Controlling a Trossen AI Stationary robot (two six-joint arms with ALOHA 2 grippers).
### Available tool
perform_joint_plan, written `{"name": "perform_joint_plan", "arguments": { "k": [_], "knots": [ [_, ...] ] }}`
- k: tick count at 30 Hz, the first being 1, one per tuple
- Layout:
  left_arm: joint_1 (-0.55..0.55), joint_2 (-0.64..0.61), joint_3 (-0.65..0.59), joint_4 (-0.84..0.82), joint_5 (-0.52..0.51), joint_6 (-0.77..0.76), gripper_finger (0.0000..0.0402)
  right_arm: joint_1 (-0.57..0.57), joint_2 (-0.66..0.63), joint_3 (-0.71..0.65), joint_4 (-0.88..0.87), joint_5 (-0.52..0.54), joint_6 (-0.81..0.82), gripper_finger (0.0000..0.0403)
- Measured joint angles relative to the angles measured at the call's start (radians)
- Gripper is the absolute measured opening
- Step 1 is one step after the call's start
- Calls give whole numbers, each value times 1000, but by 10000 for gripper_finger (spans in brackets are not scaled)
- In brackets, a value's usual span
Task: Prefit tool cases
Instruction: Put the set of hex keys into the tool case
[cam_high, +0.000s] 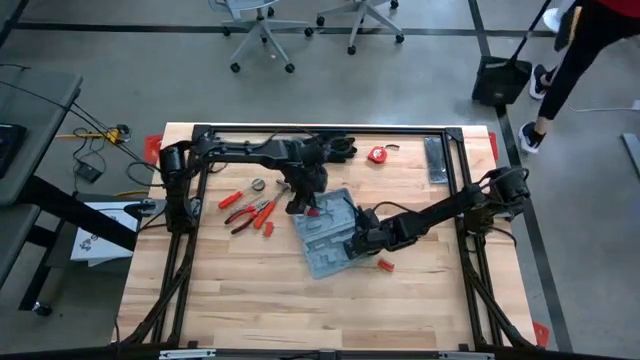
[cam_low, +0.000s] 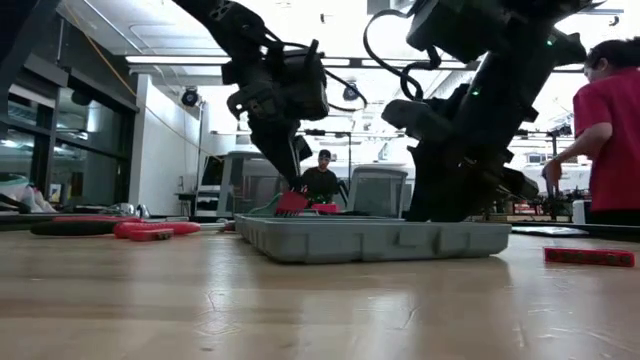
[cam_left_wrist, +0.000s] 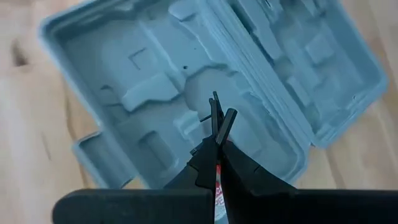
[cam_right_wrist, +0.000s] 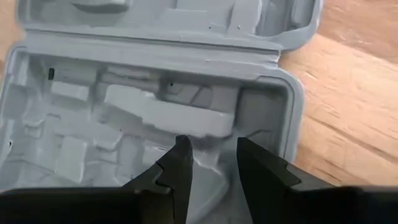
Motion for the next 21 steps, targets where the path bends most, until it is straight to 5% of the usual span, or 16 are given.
{"name": "perform_joint_plan", "arguments": {
  "k": [6,14,21],
  "knots": [
    [-11,89,138,-116,-76,99,0,-2,1,-1,30,0,0,119],
    [-2,116,254,-209,-181,448,0,-2,1,-1,58,0,2,119],
    [28,116,286,-128,-211,466,0,-2,1,-1,76,2,2,119]
  ]
}}
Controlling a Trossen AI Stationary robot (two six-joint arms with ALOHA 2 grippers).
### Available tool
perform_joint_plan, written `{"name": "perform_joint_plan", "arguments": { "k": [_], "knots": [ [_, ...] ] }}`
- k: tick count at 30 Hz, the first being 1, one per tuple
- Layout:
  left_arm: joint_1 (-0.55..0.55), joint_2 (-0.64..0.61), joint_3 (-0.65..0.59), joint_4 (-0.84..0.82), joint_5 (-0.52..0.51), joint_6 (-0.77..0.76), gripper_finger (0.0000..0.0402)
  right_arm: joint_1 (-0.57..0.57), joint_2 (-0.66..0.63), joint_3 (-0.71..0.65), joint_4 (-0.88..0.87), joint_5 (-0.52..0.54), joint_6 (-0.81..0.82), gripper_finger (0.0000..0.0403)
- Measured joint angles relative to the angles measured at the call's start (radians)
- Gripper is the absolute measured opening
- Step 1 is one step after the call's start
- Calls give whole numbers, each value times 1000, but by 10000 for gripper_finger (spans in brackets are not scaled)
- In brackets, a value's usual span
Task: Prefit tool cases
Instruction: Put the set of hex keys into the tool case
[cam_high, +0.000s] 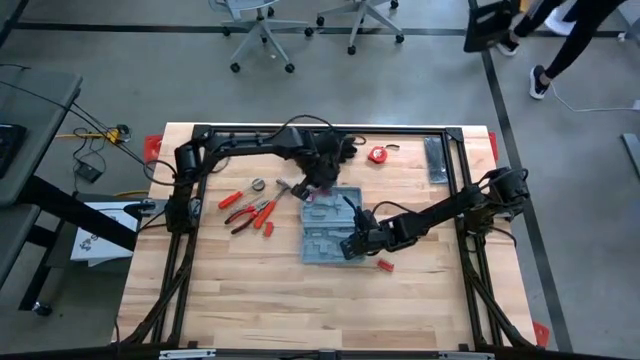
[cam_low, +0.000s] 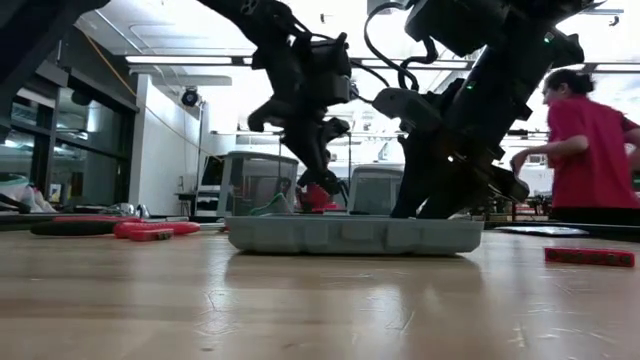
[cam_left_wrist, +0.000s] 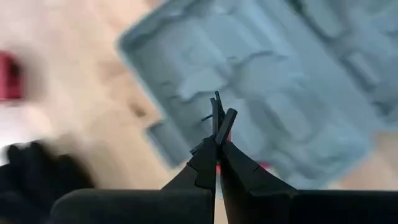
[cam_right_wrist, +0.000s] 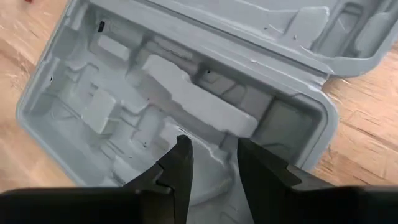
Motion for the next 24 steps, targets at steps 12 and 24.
{"name": "perform_joint_plan", "arguments": {
  "k": [12,24],
  "knots": [
    [73,17,0,67,86,-22,0,0,0,0,17,1,2,119],
    [163,41,0,37,100,-126,0,57,-2,2,-61,13,124,119]
  ]
}}
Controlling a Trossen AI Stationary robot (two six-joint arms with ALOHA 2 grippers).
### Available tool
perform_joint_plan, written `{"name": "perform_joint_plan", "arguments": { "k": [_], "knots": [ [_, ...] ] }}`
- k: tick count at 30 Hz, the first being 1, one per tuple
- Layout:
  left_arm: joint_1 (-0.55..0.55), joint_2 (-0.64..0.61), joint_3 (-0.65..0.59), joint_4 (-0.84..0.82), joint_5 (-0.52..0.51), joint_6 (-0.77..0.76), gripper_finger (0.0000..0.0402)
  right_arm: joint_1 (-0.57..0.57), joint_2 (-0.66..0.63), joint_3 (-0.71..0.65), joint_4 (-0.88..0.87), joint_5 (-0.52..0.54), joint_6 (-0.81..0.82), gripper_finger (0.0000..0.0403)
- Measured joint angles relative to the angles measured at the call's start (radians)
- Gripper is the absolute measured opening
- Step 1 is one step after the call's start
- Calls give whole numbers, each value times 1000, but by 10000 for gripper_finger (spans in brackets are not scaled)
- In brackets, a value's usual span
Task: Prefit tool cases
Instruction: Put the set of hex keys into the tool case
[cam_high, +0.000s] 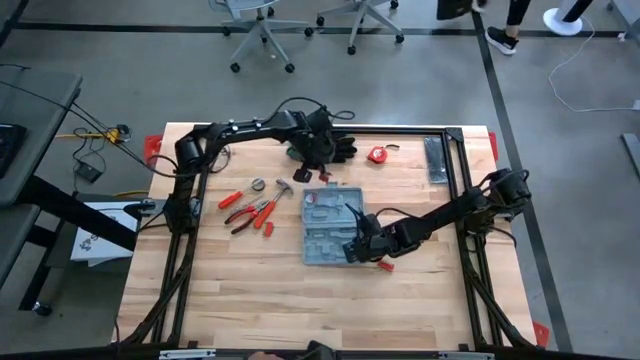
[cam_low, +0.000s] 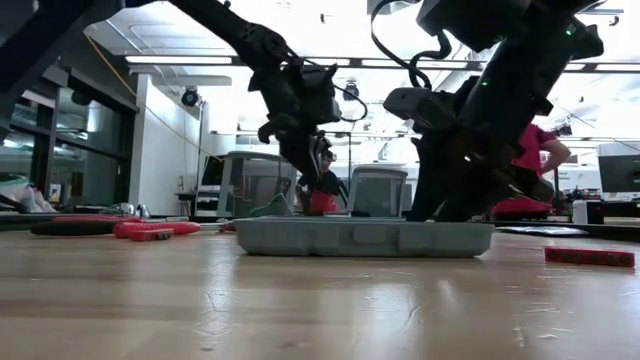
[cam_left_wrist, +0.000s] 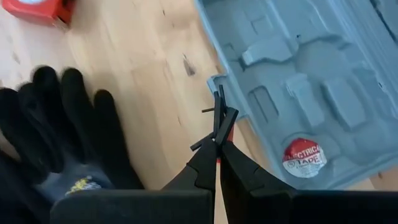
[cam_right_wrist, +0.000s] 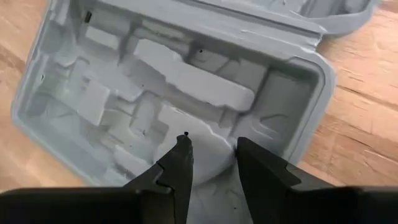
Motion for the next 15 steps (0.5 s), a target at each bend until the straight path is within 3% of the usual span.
{"name": "perform_joint_plan", "arguments": {
  "k": [5,15],
  "knots": [
    [2,21,0,-34,12,-38,0,2,0,0,-4,4,7,119],
    [-38,17,0,-287,63,-111,0,-60,0,0,-28,4,-65,119]
  ]
}}
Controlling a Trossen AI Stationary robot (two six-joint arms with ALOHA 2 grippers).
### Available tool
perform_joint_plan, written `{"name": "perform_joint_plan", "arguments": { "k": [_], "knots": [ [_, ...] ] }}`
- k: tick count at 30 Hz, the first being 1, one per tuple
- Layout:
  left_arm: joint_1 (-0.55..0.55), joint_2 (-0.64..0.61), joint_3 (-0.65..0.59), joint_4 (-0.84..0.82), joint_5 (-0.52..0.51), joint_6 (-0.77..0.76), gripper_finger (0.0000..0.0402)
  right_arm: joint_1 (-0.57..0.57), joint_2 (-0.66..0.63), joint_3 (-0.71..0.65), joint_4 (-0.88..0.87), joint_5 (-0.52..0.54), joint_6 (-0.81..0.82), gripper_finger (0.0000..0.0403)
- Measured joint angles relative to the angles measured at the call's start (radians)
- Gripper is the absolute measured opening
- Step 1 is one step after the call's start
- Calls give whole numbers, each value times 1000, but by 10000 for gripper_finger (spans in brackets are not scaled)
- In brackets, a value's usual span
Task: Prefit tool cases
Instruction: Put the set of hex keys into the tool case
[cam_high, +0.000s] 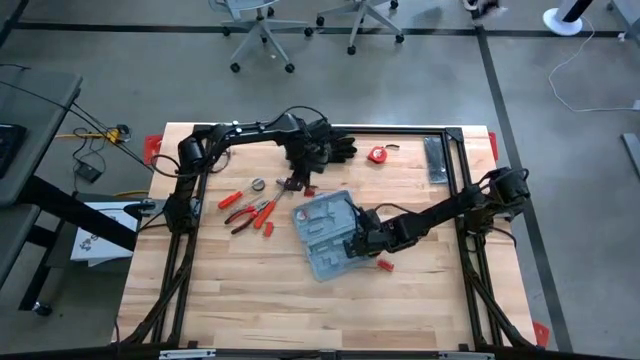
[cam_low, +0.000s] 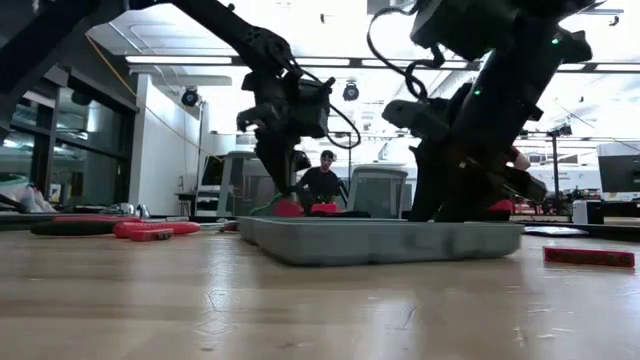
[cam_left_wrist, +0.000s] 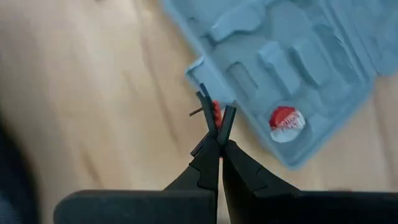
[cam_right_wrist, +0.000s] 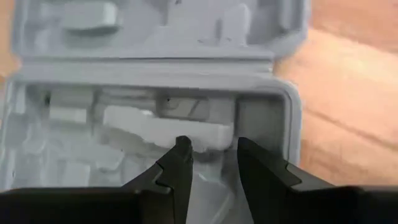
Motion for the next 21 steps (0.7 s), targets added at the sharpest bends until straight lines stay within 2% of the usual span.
{"name": "perform_joint_plan", "arguments": {
  "k": [7,16,21],
  "knots": [
    [-37,-29,-1,-62,-9,0,0,-62,0,0,5,-8,-79,119],
    [-60,-119,0,-62,1,11,0,-62,0,0,23,-19,-88,119],
    [-116,-106,0,-70,80,74,0,-61,0,0,33,-23,-89,119]
  ]
}}
